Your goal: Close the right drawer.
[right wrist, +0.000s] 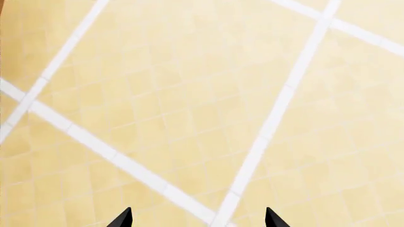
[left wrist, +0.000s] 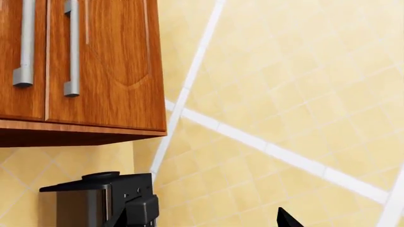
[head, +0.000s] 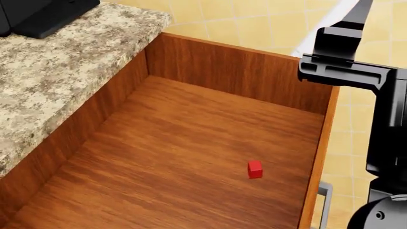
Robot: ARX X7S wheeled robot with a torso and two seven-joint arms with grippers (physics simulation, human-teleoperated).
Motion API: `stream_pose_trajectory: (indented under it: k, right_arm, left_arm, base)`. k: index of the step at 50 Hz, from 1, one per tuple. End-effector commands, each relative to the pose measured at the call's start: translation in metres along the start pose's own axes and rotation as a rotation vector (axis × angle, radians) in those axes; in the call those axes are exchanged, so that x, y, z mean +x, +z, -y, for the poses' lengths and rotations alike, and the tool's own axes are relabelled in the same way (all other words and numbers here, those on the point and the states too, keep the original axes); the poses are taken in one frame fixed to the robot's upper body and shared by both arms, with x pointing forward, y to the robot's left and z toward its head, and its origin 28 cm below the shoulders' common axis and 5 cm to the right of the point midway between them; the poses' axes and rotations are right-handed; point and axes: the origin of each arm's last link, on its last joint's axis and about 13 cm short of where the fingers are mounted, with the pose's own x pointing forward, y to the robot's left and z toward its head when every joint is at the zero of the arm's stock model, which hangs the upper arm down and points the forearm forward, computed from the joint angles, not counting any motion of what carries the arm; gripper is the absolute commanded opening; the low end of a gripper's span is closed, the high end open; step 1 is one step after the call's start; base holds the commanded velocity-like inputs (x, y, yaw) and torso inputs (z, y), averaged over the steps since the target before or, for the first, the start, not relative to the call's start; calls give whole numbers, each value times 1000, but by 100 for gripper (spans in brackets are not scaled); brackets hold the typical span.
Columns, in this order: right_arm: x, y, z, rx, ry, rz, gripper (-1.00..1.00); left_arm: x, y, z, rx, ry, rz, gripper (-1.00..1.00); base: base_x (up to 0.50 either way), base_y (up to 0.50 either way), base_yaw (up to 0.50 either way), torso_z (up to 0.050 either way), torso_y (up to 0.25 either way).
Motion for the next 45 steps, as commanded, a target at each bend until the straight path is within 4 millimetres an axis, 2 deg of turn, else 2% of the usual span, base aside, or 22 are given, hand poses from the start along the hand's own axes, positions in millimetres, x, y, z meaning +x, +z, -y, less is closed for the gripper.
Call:
stream_pose_trajectory:
  k: [1,12,27,45]
  right_arm:
    - [-2,5,1,4,-1,4,100]
    - [-2,7,3,-1,-5,-7,100]
    - [0,-6,1,1,0,-21,100]
    - [-3,-3,2,-17,16,-38,100]
  left_arm:
    - [0,2,0,0,0,2,100]
    - [2,1,3,1,-3,5,100]
    - [1,-2,3,-4,-8,-1,100]
    - [2,-4,5,-6,-11,-6,100]
  base:
    - [0,0,0,0,0]
    - [0,0,0,0,0]
    - [0,0,0,0,0]
    - [0,0,0,0,0]
